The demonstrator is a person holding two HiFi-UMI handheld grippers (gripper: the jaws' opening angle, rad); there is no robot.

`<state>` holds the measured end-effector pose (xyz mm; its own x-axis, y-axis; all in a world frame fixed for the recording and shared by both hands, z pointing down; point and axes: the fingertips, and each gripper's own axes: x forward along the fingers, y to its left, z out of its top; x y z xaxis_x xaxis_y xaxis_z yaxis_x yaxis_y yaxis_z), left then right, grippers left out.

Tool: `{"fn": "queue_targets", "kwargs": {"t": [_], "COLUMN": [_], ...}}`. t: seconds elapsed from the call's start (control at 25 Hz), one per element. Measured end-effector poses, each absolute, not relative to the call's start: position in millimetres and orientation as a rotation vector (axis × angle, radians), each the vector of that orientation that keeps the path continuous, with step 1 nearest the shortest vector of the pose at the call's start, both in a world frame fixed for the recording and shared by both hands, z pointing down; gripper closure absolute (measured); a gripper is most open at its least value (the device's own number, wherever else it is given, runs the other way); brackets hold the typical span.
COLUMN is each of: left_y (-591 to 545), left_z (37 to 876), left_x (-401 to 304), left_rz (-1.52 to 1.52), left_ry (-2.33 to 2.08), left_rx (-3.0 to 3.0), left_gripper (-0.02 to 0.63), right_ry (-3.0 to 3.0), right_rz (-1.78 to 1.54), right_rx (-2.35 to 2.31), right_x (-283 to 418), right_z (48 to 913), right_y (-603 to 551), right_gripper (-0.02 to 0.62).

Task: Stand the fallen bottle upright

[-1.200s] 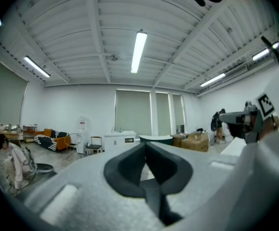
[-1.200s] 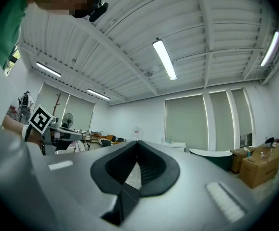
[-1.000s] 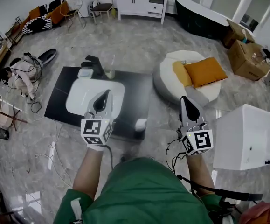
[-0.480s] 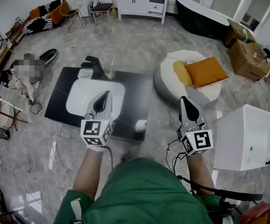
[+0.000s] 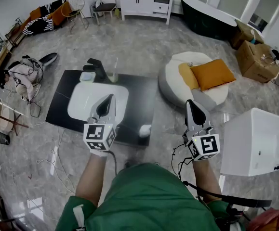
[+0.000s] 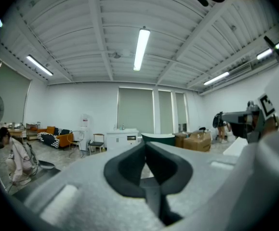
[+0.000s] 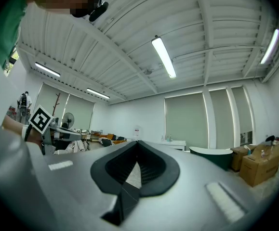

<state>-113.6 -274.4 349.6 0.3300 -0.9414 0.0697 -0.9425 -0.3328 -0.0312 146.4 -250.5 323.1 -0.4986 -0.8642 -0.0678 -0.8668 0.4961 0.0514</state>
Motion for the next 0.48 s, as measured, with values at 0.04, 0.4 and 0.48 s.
{"fn": "queue_targets", "kwargs": {"t": [0.04, 0.4, 0.48], "left_y": [-275.0, -279.6, -280.0], "left_z": [350.3, 353.2, 353.9], "left_x": [-113.2, -109.8, -109.1], "left_rz": [0.119, 0.132, 0.136], "left_ry": [-1.806, -1.8, -1.8], "left_rx": [2.551, 2.558, 2.56], "left_gripper": [0.607, 0.607, 0.607], "right_ry": [2.687, 2.693, 2.694], "right_rz": [0.116, 0.127, 0.125], "right_rx": [-1.559, -1.543, -1.543], "right_x": [146.5, 147.0, 147.4], "right_z": [323.6, 326.0, 326.5], "right_y": [-251.2, -255.9, -256.4], "right_gripper": [0.594, 0.594, 0.594]}}
